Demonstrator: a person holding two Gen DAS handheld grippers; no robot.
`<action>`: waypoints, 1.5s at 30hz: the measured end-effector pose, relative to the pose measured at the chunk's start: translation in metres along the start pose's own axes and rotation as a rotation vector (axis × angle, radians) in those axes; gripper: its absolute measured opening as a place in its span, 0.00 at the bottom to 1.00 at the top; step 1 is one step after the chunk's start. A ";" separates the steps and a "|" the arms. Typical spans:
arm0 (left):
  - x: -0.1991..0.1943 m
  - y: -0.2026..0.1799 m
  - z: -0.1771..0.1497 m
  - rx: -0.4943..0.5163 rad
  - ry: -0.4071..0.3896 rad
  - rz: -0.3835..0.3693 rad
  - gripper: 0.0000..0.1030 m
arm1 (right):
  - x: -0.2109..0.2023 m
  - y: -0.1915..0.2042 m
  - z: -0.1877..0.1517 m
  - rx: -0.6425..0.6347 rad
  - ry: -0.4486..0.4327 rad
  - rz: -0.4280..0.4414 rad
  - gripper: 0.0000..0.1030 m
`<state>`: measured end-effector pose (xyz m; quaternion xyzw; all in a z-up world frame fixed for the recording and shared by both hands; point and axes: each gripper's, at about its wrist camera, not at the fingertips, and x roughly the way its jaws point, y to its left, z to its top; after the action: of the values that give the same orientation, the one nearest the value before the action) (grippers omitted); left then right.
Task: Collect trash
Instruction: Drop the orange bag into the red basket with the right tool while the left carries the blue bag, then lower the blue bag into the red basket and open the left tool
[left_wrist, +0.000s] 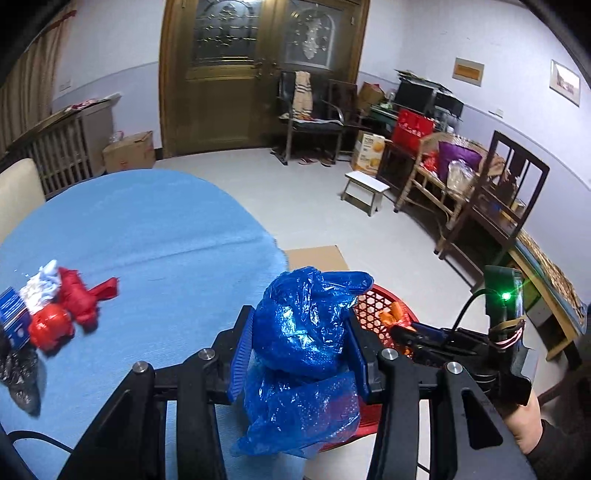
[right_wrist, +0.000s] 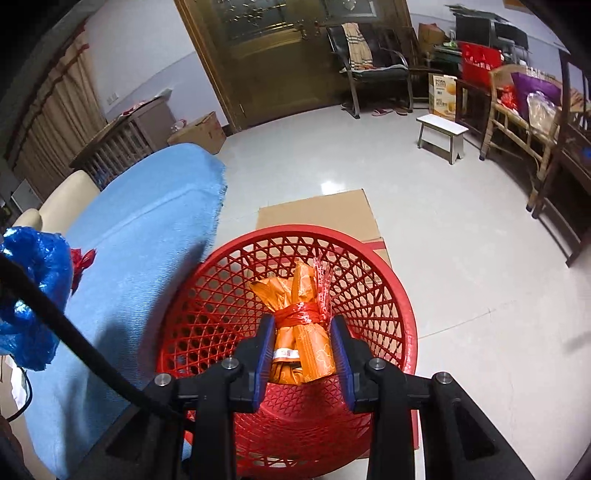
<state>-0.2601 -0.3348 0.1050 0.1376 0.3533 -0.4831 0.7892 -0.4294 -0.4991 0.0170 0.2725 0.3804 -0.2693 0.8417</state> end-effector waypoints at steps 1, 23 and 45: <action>0.003 -0.003 0.000 0.004 0.005 -0.003 0.46 | 0.002 -0.001 0.000 0.000 0.009 0.005 0.34; 0.042 -0.043 0.010 0.089 0.059 -0.010 0.84 | -0.026 -0.064 0.015 0.194 -0.126 -0.057 0.74; -0.115 0.160 -0.041 -0.324 -0.171 0.348 0.84 | 0.046 -0.101 0.094 0.235 -0.172 -0.198 0.80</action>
<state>-0.1728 -0.1565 0.1354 0.0270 0.3292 -0.2871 0.8991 -0.4240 -0.6439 0.0082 0.3060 0.2980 -0.4158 0.8029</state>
